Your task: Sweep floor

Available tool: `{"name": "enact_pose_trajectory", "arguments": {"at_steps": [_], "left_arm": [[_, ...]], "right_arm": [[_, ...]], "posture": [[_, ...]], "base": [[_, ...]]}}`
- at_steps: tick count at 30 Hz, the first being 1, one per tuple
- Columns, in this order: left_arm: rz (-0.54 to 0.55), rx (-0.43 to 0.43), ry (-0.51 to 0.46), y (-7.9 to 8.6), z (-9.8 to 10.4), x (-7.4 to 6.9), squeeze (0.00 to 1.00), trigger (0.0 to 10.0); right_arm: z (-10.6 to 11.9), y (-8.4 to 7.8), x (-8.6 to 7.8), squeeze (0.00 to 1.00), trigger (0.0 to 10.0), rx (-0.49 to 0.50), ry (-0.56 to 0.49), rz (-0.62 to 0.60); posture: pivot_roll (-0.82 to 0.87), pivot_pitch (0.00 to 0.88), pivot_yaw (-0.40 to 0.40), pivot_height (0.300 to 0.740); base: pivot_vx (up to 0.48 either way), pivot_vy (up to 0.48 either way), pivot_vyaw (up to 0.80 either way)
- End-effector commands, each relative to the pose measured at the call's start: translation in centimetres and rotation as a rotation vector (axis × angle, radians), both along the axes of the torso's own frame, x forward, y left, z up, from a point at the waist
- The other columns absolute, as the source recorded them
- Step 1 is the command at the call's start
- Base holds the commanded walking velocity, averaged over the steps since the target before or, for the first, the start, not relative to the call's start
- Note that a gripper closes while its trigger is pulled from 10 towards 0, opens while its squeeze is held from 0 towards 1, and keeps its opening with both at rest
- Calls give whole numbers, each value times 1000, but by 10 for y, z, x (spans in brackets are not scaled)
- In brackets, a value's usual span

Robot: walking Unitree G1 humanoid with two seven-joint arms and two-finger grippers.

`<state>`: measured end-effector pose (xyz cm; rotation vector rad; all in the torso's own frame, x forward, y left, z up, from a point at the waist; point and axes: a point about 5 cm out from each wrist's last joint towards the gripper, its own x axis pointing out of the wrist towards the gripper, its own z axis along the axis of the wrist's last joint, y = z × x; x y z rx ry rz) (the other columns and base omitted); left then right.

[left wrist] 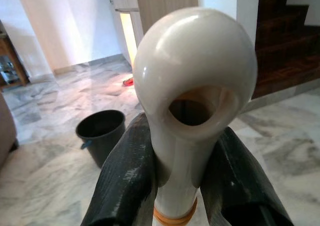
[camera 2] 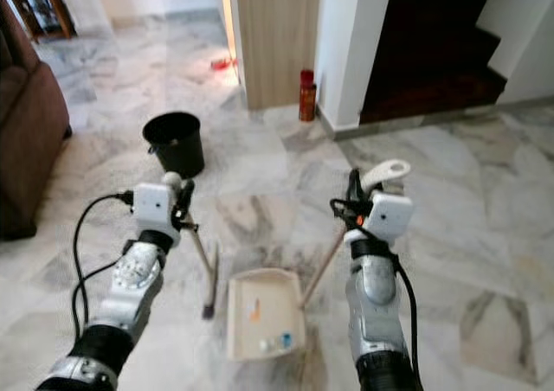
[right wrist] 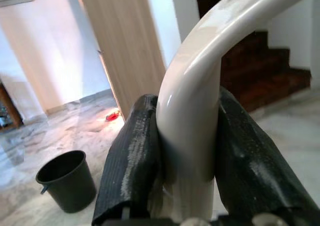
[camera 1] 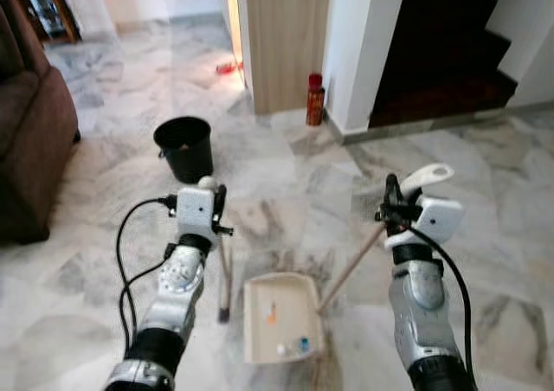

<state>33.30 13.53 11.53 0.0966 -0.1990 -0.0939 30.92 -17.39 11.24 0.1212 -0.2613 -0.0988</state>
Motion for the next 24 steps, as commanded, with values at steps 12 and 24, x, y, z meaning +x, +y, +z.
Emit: {"name": "enact_pose_trajectory", "arguments": {"at_steps": [12,24], "left_arm": [[-21,-22,-97,-12,20,-4,0,10000],[20,-10,-87,-7,19,-4,0,10000]], "right_arm": [[31,15,7,0,10000,36,-130,43],[30,19,7,0,10000,34,-121,64]], "posture": [[33,0,53,740],[34,0,56,740]], "base": [[0,0,0],[96,0,256]]}}
